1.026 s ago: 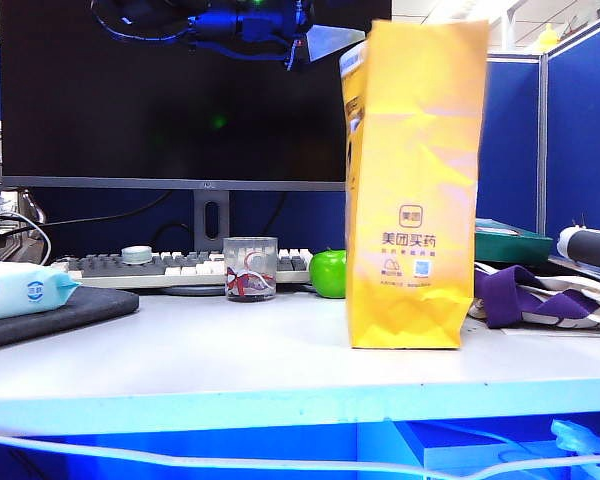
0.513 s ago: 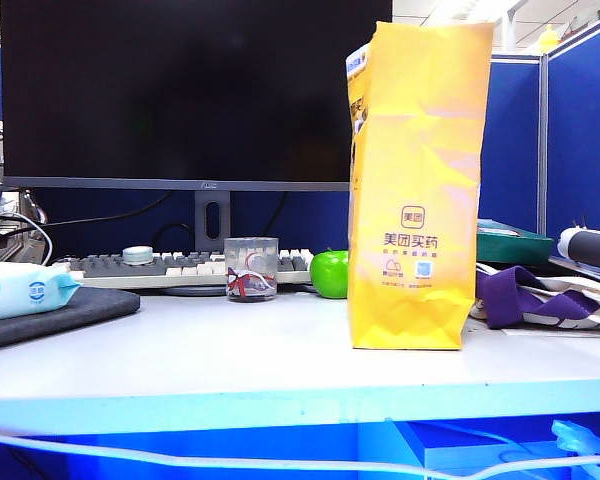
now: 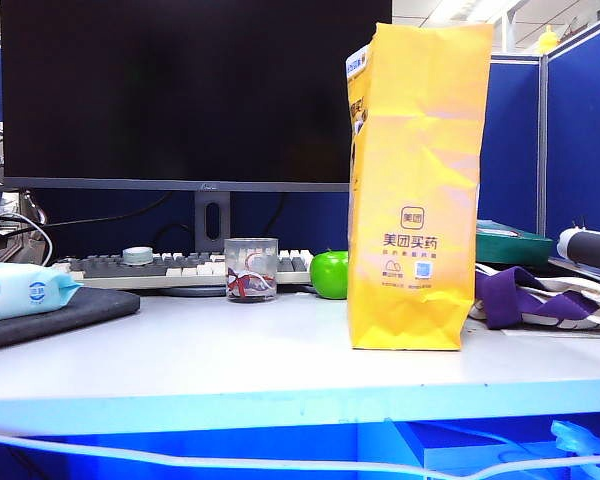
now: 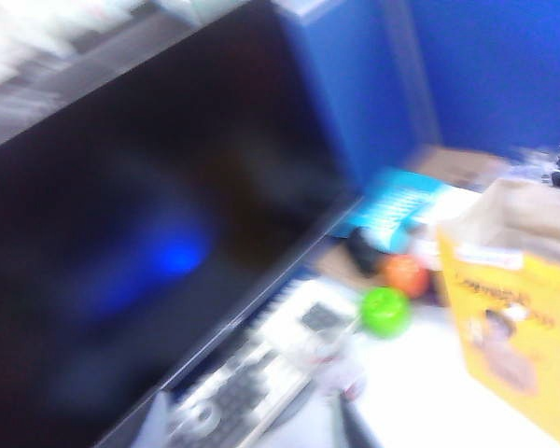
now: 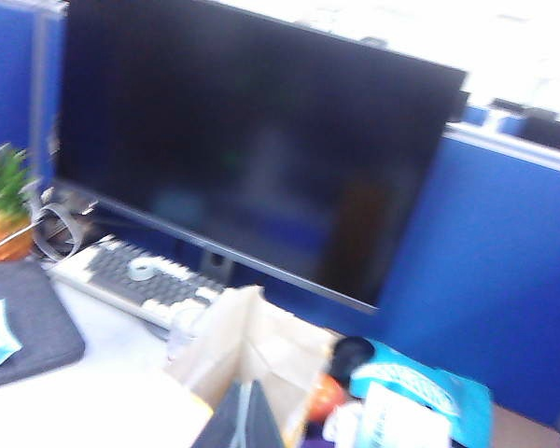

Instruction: Pick up the Rubik's Cube and throw it into the yellow paper bag.

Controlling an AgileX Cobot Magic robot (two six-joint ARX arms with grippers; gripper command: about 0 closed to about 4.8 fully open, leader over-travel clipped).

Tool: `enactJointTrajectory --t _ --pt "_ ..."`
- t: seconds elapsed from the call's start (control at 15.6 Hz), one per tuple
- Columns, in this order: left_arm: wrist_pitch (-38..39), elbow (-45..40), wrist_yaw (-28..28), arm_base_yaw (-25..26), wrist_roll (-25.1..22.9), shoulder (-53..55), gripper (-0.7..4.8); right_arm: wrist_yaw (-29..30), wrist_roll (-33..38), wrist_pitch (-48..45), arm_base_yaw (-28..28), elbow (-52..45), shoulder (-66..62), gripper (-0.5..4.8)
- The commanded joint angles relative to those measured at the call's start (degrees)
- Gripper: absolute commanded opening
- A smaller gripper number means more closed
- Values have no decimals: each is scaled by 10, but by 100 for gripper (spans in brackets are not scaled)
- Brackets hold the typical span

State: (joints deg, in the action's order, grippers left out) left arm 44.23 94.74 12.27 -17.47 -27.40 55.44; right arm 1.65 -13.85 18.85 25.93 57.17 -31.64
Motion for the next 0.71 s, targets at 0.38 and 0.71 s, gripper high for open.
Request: enactJointTrajectory --t 0.38,0.71 --pt "-77 -388 -187 0 179 -469 145 -19 114 -166 2 -248 225 -4" --pt "-60 -481 -157 0 204 -484 112 23 156 -269 2 -420 257 -4"
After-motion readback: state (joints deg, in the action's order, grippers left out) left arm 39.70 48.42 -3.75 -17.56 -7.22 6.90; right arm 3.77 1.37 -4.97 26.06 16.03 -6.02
